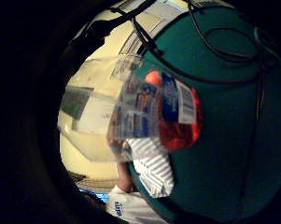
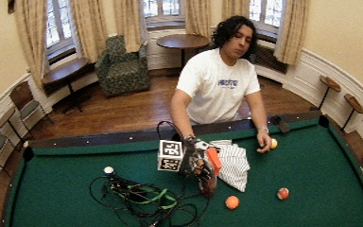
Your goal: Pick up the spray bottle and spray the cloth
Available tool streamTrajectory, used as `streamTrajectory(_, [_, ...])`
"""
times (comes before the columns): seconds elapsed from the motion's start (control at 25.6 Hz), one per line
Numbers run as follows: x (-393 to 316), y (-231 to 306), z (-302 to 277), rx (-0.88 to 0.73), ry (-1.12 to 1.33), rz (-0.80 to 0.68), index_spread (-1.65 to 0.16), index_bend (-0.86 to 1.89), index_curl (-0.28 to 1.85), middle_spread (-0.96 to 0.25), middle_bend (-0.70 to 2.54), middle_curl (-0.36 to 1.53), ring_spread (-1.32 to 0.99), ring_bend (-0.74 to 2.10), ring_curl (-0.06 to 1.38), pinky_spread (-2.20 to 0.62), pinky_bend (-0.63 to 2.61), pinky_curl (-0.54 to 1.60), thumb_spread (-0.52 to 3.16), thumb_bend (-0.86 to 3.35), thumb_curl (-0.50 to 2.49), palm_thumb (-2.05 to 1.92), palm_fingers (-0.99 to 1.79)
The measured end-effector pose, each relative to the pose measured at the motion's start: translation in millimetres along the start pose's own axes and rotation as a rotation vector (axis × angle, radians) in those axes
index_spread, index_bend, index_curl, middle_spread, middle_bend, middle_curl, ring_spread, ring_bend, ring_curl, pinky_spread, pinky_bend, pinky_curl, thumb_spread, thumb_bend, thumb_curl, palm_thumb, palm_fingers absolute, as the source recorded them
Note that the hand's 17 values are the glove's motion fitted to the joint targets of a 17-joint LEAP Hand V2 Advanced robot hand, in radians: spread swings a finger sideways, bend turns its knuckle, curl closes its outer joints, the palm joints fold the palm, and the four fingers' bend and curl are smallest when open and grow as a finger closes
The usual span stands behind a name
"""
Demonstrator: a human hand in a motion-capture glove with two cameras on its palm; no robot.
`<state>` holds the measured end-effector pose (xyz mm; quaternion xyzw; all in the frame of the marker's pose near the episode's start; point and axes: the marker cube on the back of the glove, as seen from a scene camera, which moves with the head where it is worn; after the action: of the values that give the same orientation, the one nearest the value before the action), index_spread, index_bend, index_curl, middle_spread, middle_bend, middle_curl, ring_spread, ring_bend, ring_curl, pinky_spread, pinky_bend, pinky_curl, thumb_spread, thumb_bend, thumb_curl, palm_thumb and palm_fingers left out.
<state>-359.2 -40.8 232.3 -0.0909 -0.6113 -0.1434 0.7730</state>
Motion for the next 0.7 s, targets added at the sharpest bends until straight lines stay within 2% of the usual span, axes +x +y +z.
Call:
streamTrajectory(0.43, [1, -27, 10, 0.129, 0.013, -0.027, -0.37, 0.07, 0.24, -0.19, 0.23, 0.4, -0.19, 0.46, 0.36, 0.04, 0.31, 0.34, 0.88, -0.04, 0.42, 0.79, 0.53])
streamTrajectory(0.7, [3, -38, 9, 0.107, -0.033, 0.003, -0.37, 0.08, 0.22, -0.16, 0.19, 0.38, -0.2, 0.5, 0.37, 0.0, 0.36, 0.36, 0.87, -0.03, 0.4, 0.79, 0.55])
